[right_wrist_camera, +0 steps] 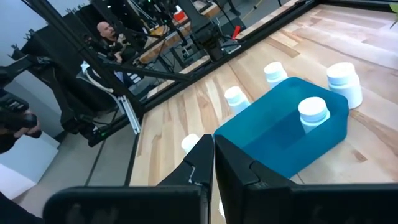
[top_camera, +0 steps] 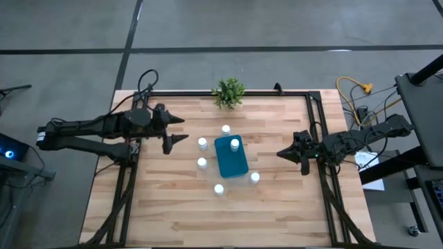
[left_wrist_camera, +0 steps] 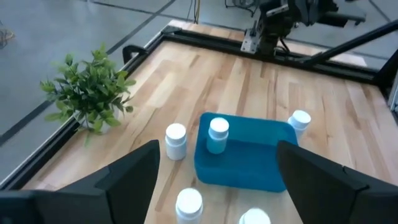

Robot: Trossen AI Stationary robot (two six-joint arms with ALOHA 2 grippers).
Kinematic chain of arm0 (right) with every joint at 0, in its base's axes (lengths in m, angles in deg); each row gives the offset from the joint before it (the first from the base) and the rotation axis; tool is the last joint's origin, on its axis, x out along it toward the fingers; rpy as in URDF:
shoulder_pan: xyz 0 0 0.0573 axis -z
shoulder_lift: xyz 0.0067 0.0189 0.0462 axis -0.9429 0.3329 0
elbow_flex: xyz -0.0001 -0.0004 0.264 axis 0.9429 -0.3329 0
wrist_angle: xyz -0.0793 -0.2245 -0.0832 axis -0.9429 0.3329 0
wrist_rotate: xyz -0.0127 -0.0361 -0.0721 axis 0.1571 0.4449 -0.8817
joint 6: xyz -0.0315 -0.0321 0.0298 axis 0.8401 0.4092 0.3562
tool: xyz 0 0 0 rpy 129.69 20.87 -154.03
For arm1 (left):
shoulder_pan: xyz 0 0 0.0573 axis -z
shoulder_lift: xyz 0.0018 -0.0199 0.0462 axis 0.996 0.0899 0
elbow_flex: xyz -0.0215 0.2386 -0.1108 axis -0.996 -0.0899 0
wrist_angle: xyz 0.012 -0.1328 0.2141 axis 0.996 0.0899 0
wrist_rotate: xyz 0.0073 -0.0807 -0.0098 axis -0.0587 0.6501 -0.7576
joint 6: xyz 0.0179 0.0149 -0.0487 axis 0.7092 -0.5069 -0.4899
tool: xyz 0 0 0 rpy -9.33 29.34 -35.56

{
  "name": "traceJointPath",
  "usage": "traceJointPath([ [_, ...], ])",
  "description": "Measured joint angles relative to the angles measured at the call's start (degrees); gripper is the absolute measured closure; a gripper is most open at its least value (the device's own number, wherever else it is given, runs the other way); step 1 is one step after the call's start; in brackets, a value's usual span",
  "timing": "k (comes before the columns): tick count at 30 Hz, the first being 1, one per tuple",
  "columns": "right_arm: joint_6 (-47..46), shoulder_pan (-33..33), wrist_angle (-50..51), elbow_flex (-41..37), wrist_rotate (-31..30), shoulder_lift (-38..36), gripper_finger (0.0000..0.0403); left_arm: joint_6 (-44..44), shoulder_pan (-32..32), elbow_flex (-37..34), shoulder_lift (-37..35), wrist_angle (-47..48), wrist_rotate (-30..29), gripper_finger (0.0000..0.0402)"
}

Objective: Pick and place pill bottles into a basket
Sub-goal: Put the white medicine bottle into the blue bin

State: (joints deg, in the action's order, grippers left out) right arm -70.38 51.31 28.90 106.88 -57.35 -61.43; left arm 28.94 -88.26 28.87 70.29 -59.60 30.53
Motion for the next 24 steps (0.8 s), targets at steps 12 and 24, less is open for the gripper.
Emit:
traceJointPath([
  [12, -0.2, 0.0, -1.2, 0.0, 0.0, 0.0, 0.0394, 1.5, 0.0, 0.0, 1.2, -1.7, -0.1, 0.0098],
  [24, -0.2, 0.0, -1.1, 0.0, 0.0, 0.0, 0.0394, 2.2, 0.0, 0.1, 9.0, 3.6, 0.7, 0.0098],
])
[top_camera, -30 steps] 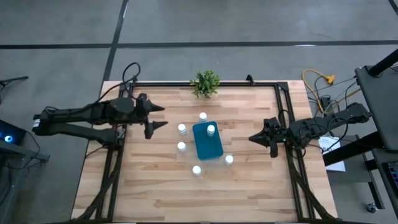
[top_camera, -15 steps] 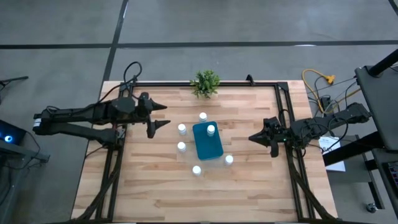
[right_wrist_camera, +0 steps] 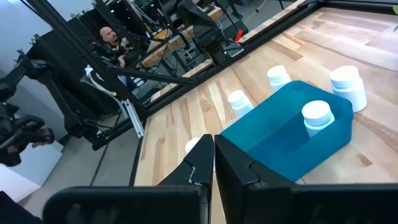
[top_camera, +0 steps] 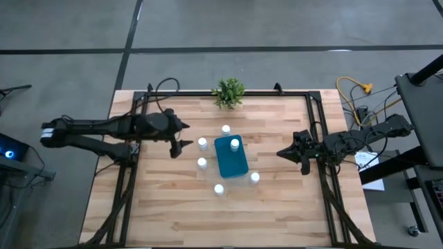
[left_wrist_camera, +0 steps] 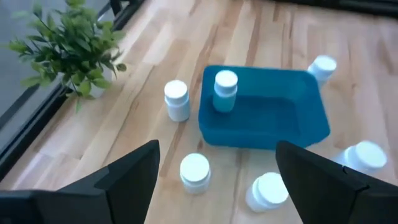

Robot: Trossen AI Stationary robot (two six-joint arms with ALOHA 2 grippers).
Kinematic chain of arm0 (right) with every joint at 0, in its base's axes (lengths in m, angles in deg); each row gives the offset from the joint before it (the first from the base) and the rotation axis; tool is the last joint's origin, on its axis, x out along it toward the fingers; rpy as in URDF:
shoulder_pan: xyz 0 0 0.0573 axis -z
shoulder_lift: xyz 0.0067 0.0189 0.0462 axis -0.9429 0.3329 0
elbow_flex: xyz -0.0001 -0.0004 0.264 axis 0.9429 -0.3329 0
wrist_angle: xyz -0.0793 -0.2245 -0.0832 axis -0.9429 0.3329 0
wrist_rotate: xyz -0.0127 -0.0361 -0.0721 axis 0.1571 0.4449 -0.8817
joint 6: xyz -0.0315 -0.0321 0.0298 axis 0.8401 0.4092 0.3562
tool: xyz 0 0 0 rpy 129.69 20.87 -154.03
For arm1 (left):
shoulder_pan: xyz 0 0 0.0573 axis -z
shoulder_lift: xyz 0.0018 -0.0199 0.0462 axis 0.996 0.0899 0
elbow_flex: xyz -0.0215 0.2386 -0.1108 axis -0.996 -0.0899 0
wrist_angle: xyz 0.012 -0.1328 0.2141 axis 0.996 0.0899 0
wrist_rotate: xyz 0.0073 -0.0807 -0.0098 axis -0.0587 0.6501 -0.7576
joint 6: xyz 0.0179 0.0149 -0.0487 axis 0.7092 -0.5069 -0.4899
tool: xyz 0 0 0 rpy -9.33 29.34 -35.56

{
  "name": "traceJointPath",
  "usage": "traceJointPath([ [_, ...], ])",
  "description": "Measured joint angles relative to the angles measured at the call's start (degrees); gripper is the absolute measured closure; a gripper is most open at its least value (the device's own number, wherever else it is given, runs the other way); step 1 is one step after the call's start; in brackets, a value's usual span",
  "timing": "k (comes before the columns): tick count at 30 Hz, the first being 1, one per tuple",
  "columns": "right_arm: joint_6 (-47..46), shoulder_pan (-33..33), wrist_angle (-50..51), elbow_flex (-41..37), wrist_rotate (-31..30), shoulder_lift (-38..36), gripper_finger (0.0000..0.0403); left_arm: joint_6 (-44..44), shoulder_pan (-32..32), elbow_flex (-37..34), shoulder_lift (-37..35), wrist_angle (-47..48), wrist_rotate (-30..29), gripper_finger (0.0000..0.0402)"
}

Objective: Pick and place pill bottles into a basket
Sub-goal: Put the white medicine bottle into the blue bin

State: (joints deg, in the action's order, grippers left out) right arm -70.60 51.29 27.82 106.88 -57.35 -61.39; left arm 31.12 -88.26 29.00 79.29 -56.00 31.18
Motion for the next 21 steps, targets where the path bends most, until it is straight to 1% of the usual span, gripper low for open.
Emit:
traceJointPath([
  [21, 0.6, 0.0, 0.1, 0.0, 0.0, 0.0, 0.0394, 2.5, -0.7, 1.5, 10.9, -0.2, -0.9, 0.0098],
])
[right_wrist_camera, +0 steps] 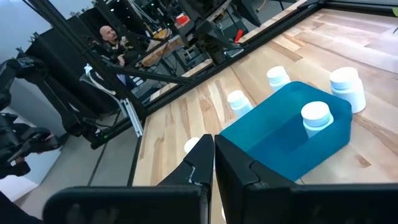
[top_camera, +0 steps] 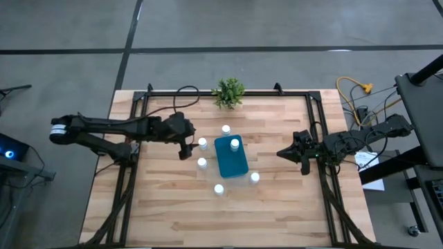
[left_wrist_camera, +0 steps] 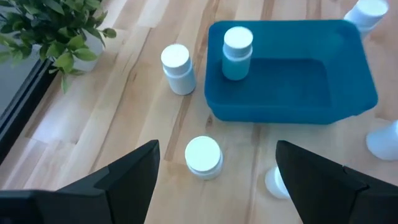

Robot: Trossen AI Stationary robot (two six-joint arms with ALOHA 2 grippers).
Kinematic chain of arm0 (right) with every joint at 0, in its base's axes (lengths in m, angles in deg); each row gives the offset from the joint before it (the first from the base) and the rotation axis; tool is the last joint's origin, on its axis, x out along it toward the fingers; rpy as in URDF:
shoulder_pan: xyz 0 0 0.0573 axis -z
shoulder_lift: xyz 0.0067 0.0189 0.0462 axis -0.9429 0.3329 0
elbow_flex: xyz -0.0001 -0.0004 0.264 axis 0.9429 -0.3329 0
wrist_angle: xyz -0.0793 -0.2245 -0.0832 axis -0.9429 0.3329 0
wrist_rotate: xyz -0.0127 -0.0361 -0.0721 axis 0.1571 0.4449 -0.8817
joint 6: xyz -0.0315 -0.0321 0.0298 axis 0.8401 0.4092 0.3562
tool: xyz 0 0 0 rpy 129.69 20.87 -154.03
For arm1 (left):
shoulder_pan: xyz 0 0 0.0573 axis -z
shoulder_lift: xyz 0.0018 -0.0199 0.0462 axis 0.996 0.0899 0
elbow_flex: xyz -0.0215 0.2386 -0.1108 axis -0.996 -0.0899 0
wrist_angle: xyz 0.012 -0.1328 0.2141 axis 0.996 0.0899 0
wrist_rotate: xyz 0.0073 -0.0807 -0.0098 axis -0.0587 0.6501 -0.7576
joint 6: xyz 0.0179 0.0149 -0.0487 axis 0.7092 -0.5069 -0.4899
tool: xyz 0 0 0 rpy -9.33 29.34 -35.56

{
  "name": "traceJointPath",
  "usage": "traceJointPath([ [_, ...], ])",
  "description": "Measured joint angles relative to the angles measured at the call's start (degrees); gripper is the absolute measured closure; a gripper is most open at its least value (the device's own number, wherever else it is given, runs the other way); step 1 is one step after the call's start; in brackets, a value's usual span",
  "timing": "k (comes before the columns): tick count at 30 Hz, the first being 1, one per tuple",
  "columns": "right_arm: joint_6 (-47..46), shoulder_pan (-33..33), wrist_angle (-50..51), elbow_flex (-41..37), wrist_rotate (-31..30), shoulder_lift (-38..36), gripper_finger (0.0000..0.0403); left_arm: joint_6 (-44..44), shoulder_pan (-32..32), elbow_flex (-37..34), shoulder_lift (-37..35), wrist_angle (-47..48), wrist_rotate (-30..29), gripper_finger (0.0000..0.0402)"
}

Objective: Pick and place pill bottles into a basket
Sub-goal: Put the white medicine bottle into the blue bin

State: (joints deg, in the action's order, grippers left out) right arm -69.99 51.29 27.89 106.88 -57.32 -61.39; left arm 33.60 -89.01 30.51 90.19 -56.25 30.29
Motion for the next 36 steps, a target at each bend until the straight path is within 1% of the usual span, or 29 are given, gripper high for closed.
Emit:
traceJointPath([
  [3, 0.2, 0.0, 0.0, 0.0, 0.1, 0.0, 0.0394, 0.9, 0.0, 0.7, 1.4, -0.1, -0.2, 0.0098],
  [7, 0.4, 0.0, 0.0, 0.0, 0.3, 0.0, 0.0394, 4.7, -0.5, 1.5, 3.4, 0.1, -1.3, 0.0098],
  [16, 0.4, 0.0, 0.0, 0.0, 0.5, 0.0, 0.0394, 4.7, -2.8, 1.8, 6.9, 0.2, -0.8, 0.0098],
  [20, 0.3, 0.0, 0.0, 0.0, 0.9, 0.0, 0.0394, 2.7, -3.4, 2.7, 8.0, 0.6, 3.6, 0.0098],
  [23, 0.2, 0.0, 0.0, 0.0, 1.3, 0.0, 0.0394, 3.0, -4.0, 4.1, 8.2, 1.5, 6.3, 0.0098],
  [28, 0.2, 0.0, 0.0, 0.0, 1.4, 0.0, 0.0394, 5.6, -6.3, 6.7, 7.7, 4.7, 8.5, 0.0098],
  [33, 0.1, 0.0, -0.4, 0.0, 1.4, 0.0, 0.0394, 8.1, -9.8, 8.2, 7.8, 8.8, 14.4, 0.0098],
  [36, 0.1, 0.0, -0.5, 0.0, 1.4, 0.0, 0.0394, 9.1, -11.1, 9.0, 8.5, 9.7, 15.6, 0.0098],
])
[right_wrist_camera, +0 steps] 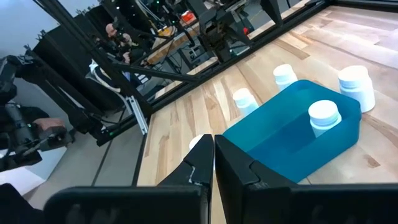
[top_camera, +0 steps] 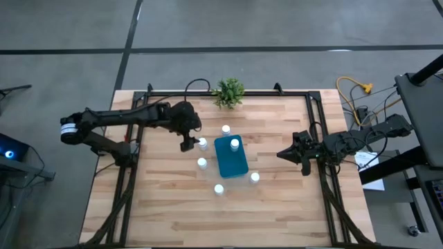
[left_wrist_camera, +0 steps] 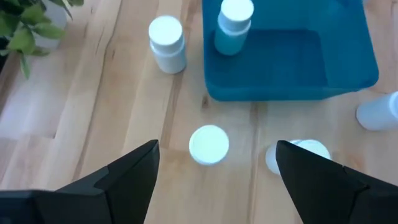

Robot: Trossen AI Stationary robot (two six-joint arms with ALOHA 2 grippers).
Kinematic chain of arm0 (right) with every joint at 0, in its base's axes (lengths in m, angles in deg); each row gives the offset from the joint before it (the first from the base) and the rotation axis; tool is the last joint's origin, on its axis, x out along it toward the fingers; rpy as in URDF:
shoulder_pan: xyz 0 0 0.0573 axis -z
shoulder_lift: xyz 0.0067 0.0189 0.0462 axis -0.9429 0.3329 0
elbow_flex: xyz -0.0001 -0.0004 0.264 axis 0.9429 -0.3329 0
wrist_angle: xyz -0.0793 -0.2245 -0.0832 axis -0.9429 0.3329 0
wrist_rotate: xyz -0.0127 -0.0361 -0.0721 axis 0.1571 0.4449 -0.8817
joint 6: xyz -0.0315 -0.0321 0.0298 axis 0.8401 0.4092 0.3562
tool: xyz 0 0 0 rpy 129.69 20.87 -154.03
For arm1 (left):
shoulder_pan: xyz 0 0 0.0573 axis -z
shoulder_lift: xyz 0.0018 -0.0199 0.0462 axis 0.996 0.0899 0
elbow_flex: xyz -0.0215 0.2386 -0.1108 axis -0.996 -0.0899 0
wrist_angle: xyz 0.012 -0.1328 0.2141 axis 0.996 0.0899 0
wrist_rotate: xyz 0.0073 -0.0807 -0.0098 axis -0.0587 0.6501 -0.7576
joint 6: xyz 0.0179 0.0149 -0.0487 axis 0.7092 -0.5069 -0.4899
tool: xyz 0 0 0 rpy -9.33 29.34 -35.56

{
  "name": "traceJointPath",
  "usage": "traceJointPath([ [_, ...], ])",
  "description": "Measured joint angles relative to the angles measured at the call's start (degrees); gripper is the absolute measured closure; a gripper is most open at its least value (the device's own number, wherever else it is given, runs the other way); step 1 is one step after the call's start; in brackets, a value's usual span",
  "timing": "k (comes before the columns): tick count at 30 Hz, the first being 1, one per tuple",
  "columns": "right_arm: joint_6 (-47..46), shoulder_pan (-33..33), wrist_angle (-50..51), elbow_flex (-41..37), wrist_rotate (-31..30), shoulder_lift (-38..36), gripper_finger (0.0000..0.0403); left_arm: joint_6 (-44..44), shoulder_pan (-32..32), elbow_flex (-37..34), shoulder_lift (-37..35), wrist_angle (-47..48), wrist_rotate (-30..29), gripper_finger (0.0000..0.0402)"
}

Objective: Pick and place pill bottles into a basket
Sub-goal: Put the white medicine bottle into the blue bin

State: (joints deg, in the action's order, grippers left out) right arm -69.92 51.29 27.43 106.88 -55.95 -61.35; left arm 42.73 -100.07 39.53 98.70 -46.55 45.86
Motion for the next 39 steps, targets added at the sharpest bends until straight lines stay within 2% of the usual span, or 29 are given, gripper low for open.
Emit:
traceJointPath([
  [12, 0.3, 0.0, -0.7, 0.0, 0.0, 0.0, 0.0394, 2.1, -0.8, 0.8, 5.8, -0.1, 6.0, 0.0098],
  [25, 0.3, 0.0, -0.8, 0.0, 0.0, 0.0, 0.0394, 4.2, -0.9, 4.8, 9.2, -0.4, 5.6, 0.0098],
  [32, 0.4, 0.0, -0.8, 0.0, 0.0, 0.0, 0.0394, 7.4, -1.4, 6.1, 10.4, -2.0, 0.9, 0.0098],
  [39, 0.1, 0.0, -0.9, 0.0, 0.0, 0.0, 0.0394, 9.3, -3.2, 8.5, 12.8, -3.6, 0.8, 0.0098],
])
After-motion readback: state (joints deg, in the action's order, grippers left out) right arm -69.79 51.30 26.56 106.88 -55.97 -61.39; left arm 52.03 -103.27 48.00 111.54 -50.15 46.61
